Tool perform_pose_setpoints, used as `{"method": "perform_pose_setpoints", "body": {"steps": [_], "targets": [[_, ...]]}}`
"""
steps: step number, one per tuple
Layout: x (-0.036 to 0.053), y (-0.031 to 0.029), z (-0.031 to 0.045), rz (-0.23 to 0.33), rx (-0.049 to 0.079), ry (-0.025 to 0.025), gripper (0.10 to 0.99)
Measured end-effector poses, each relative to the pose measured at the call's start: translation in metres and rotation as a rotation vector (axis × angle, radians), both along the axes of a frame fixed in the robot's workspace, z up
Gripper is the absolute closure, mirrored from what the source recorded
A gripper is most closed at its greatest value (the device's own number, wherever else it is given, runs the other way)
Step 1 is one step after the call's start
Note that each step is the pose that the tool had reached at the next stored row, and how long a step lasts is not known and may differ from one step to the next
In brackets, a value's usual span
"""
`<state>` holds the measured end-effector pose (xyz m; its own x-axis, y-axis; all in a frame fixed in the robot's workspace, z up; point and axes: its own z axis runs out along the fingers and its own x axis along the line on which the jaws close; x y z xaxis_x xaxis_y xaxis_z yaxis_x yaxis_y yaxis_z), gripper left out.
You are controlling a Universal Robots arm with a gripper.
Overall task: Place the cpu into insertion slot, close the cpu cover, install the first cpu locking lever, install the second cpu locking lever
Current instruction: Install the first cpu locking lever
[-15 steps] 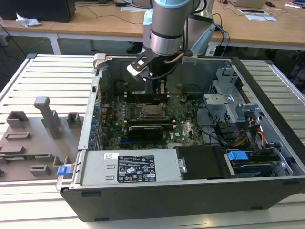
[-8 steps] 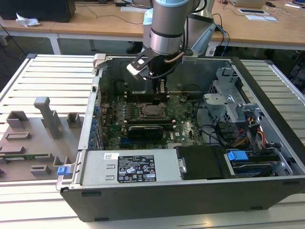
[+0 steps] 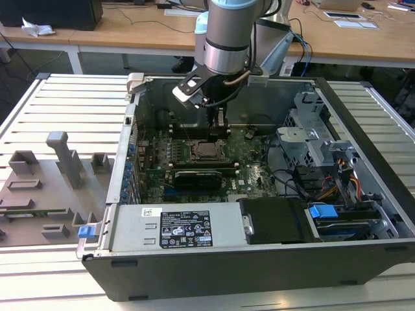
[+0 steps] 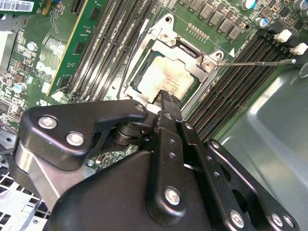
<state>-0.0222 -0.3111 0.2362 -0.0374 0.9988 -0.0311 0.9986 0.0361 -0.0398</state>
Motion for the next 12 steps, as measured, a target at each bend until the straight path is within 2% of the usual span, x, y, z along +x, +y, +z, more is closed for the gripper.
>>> {"method": "perform_pose_setpoints", "body": {"steps": [2,5,7,10,11,12], "targets": [[0.0000,0.0000,0.0001,0.005,0.000,0.0000,0.980],[0.0000,0.0000,0.0001,0.065,0.000,0.0000,0.980],[0.0000,0.0000,0.0001,0.163,0.000,0.0000,0.980],[0.0000,0.0000,0.0001,0.226,0.000,0.0000,0.980],[0.0000,0.0000,0.0001,0.282,0.000,0.0000,0.980],[0.0000,0.0000,0.0001,0.301,0.000,0.0000,0.980]]}}
